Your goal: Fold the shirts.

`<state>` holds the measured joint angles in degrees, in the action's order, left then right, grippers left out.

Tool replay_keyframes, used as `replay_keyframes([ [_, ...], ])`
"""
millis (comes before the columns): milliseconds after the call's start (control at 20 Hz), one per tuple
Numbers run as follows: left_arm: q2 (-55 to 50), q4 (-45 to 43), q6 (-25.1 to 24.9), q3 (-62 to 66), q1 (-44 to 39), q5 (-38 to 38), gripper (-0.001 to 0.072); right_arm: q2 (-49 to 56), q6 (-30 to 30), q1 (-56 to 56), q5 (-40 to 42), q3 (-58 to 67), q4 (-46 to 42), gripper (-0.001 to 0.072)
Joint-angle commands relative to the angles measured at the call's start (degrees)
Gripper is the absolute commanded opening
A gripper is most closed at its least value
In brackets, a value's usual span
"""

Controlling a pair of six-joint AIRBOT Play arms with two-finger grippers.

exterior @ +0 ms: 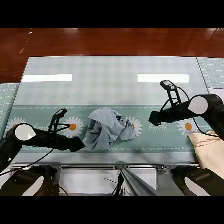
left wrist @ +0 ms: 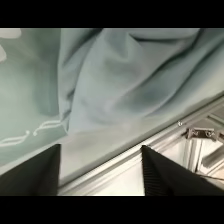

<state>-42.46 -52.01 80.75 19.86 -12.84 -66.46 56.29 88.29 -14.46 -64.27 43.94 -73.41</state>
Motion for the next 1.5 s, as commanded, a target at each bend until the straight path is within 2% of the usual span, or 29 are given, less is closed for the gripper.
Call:
replay_keyframes([
  [0, -1.57, 2.75, -2.43, -1.84, 0.00, 5.64, 0.0525, -0.02, -2.47, 3.69, -0.33, -0.15, 5.25, 0.0494],
  [200, -10.71, 12.28, -8.96, -1.84, -1.75, 9.70, 0.0527, -0.02, -2.36, 3.69, -0.46, -0.15, 7.26, 0.0494],
  [350, -20.87, 13.92, -12.41, -1.79, -5.05, 11.72, 0.0527, -0.02, -2.03, 3.69, -1.66, -0.15, 7.30, 0.0494],
  [400, -23.74, 13.99, -12.59, -1.79, -5.46, 11.78, 0.0485, -0.02, -2.05, 3.69, -2.51, -0.15, 7.30, 0.0494],
  [450, -26.21, 14.40, -12.61, -1.81, -5.38, 11.39, 0.0194, -0.04, -2.05, 3.69, -3.37, -0.15, 7.28, 0.0494],
  [500, -27.47, 14.58, -13.27, -1.79, -5.40, 10.91, 0.0055, -0.02, -2.05, 3.69, -4.09, -0.15, 7.28, 0.0494],
  [650, -26.14, 14.58, -14.34, -1.79, -5.35, 10.60, 0.0033, -0.02, -2.12, 3.69, -4.42, -0.76, 8.11, 0.0494],
  [750, -24.26, 14.58, -14.32, -1.79, -5.35, 10.29, 0.0033, -0.02, -3.48, 3.69, -2.36, -4.50, 12.83, 0.0494],
  [950, -22.16, 14.58, -14.27, -1.79, -5.35, 10.03, 0.0032, 0.50, -8.26, 3.63, 9.07, -16.57, 32.61, 0.0495],
  [1050, -22.16, 14.58, -14.29, -1.68, -5.35, 9.22, 0.0033, 2.05, -10.23, 3.63, 12.90, -19.91, 39.10, 0.0495],
  [1300, -22.16, 14.58, -14.29, -1.68, -5.35, 8.70, 0.0033, 8.46, -11.65, 3.52, 15.23, -20.57, 42.77, 0.0494],
  [1450, -22.16, 14.58, -14.29, -1.66, -5.35, 8.76, 0.0033, 12.11, -11.63, -1.92, 18.93, -20.57, 46.29, 0.0494],
])
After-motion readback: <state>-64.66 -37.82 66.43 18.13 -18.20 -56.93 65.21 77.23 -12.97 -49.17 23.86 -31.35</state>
